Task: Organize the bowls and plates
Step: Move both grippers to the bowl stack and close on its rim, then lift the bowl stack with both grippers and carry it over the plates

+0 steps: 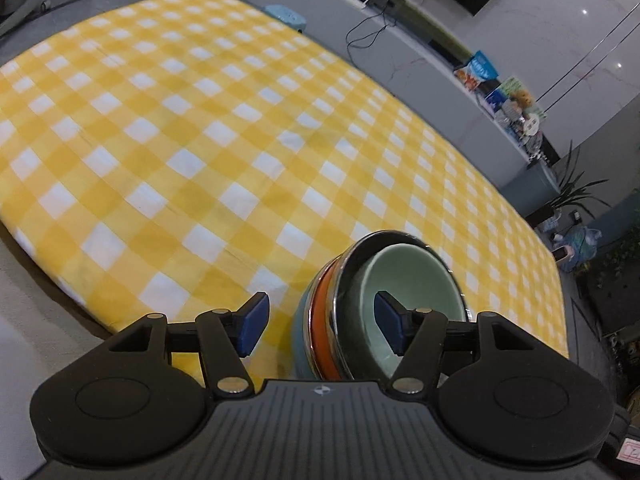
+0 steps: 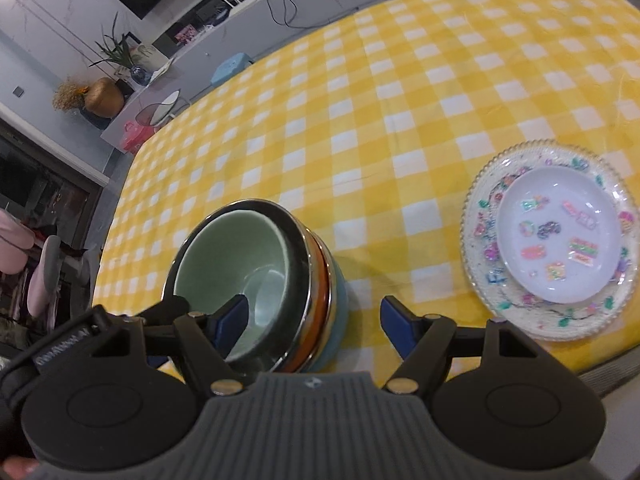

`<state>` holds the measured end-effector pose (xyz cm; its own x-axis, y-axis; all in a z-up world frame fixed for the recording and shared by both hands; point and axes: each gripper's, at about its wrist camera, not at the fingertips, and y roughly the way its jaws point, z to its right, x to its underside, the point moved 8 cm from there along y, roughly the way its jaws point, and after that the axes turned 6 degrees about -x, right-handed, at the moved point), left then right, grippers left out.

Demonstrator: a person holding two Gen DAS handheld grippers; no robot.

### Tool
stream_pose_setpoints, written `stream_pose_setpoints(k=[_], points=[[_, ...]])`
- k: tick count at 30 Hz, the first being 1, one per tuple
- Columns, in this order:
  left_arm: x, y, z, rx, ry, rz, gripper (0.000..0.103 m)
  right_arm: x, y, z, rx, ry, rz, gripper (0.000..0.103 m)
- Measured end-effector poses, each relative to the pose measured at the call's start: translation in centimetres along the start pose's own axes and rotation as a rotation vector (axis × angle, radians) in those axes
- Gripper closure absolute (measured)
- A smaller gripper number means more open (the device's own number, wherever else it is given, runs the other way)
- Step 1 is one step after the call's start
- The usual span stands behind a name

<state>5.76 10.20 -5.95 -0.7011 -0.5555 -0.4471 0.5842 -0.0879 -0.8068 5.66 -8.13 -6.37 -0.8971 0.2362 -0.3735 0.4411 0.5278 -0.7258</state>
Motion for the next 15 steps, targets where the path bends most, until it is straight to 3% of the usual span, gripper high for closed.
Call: stream_pose_setpoints(k=[15], points=[[0.7,3.6,0.7,-0.003,0.029,-0.074,0.038,-0.5,3.9,1.3,-0.061,0.116,-0.09,0.035]])
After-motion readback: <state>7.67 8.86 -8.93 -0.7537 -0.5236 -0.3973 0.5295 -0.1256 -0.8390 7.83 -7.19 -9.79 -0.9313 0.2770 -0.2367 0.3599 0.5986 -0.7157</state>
